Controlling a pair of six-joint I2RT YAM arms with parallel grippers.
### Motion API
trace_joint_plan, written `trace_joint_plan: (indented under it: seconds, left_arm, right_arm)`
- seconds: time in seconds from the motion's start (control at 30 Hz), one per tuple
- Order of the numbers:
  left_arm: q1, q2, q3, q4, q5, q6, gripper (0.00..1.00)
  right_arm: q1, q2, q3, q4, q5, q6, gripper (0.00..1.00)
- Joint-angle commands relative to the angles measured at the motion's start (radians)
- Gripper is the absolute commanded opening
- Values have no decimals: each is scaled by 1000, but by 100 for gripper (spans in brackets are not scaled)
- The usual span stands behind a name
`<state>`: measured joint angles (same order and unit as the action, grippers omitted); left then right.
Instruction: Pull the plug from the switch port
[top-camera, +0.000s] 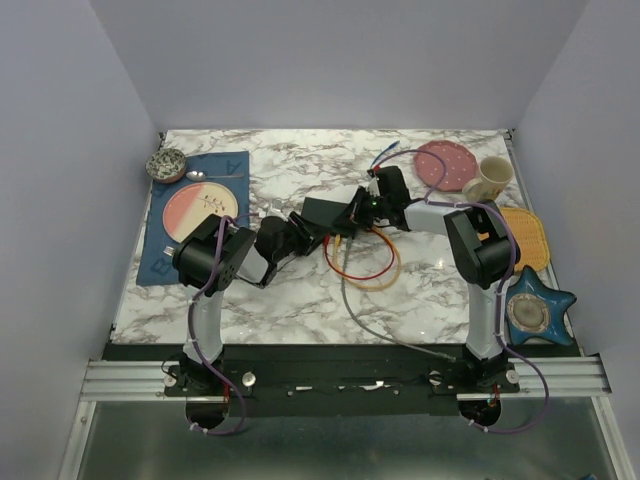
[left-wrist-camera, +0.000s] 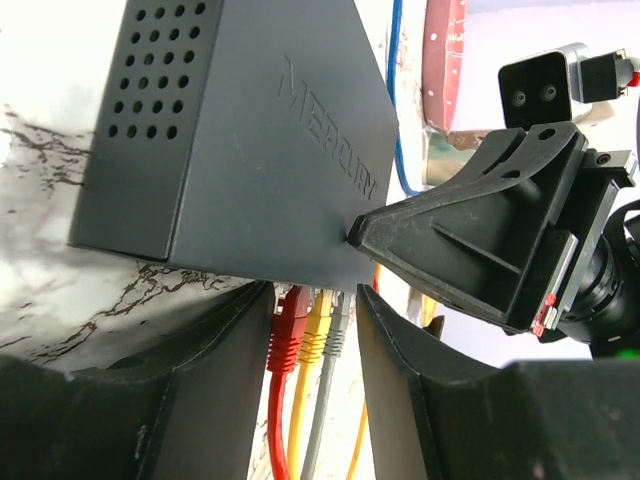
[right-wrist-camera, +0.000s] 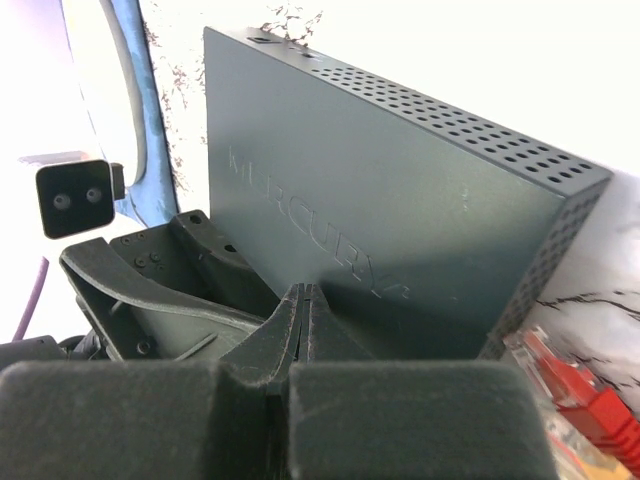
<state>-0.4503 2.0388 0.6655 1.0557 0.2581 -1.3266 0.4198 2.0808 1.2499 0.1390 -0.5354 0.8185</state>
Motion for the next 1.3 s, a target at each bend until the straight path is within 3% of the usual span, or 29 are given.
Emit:
trace_joint_plan:
  seconds: [0.0,0.67,1.27]
  left_arm:
    - [-11,46,-38,-25,29,-11,52]
    - [10,78,-55,4,26,-72,47]
    - [10,26,8,-215,-6,-69,40]
  right_arm:
    - [-10,-18,-26,-41,40,-27,1]
    - [-12,32,-12,-41,12,-16,1]
    - [-10,48,-23,-24,5,-7,1]
